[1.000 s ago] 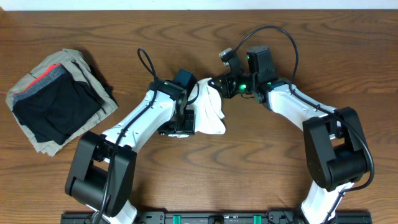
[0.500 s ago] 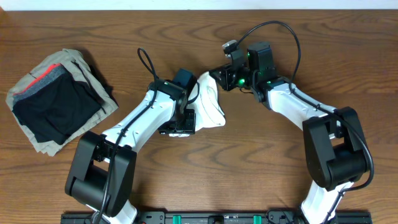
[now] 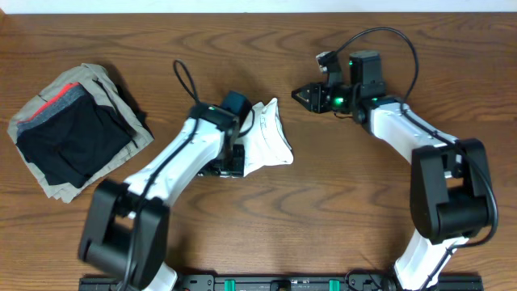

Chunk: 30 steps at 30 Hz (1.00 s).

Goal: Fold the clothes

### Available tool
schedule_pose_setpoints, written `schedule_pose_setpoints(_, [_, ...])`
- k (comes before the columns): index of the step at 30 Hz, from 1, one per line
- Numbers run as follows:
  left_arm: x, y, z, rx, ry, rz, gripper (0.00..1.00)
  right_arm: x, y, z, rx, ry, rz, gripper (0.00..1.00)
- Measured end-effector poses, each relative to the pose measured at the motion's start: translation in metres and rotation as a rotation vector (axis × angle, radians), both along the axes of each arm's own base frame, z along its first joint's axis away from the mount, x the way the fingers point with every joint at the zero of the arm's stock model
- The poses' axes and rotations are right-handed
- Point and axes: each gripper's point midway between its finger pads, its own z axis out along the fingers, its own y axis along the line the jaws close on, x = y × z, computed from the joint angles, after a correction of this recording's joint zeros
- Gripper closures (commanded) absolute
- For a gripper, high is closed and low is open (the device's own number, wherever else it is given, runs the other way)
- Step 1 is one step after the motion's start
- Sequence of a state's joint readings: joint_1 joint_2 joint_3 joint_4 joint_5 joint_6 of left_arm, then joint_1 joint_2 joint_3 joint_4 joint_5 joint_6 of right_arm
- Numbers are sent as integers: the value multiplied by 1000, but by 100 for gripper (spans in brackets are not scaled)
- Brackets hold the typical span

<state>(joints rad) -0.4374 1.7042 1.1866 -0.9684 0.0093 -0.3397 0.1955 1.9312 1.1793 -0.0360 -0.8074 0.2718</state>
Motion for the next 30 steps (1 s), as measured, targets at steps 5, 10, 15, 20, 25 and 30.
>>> schedule_pose_setpoints(5, [42, 7, 42, -53, -249, 41, 37, -44, 25, 15, 131, 115, 176, 79])
schedule_pose_setpoints(10, [87, 14, 58, -84, -419, 52, 37, -79, 59, 23, 189, 163, 319, 79])
schedule_pose_setpoints(15, [115, 14, 49, -118, -472, 12, 37, -111, 97, 20, 166, 171, 425, 81])
schedule_pose_setpoints(20, [123, 8, 17, -187, -403, -30, 37, -129, 120, 8, 86, 164, 448, 82])
schedule_pose_setpoints(25, [120, 2, -13, -227, -321, -59, 37, -129, 130, 1, 28, 122, 435, 82])
schedule_pose_setpoints(30, [115, -2, -29, -239, -274, -75, 37, -131, 141, -6, -11, 86, 432, 83])
